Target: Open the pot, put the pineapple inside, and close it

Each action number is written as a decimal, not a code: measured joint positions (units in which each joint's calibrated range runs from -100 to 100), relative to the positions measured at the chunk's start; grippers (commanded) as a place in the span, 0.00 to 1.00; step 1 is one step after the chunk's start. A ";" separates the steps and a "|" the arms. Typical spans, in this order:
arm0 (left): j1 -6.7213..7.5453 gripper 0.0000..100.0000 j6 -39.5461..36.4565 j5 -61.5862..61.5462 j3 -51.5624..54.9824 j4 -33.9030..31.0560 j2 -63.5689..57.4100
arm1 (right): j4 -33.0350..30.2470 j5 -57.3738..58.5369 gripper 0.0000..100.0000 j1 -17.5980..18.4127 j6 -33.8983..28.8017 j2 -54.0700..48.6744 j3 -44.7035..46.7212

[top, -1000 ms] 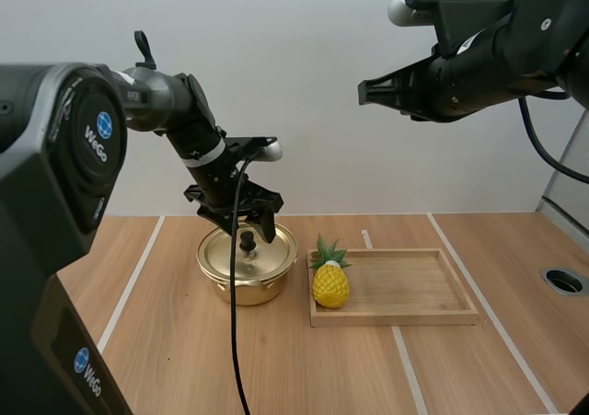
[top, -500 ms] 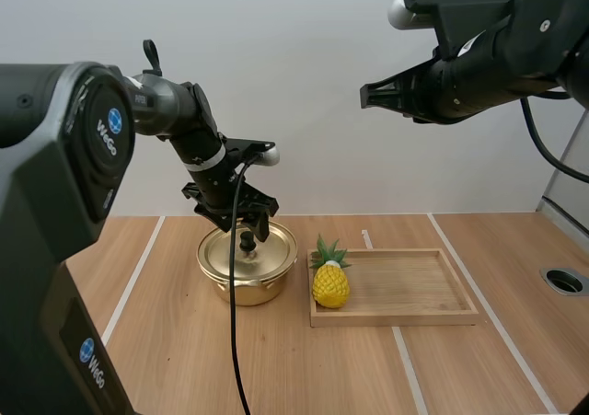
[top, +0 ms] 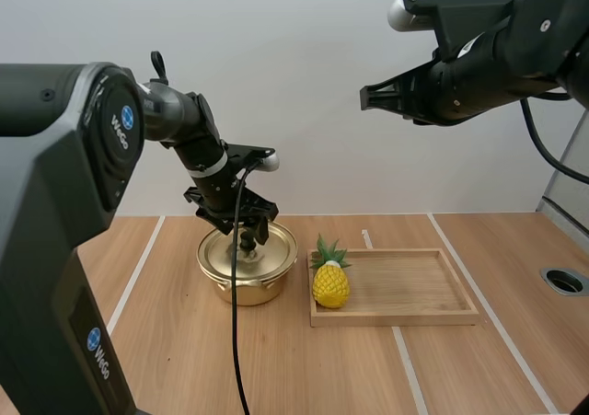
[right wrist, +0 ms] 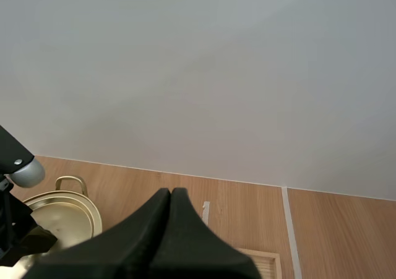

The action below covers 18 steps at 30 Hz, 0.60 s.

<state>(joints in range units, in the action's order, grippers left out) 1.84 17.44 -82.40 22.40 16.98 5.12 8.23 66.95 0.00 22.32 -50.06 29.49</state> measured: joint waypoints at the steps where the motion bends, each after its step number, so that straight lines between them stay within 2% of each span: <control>1: 0.00 1.00 0.00 0.21 0.00 0.00 0.00 | 0.00 0.00 0.00 0.00 0.00 0.00 0.00; 18: 0.00 1.00 0.00 0.95 0.00 0.00 0.04 | 0.00 0.00 0.00 0.00 0.00 0.00 0.00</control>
<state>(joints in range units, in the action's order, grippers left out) 1.84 17.44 -81.45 22.40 16.98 5.16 8.23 66.95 0.00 22.32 -50.06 29.49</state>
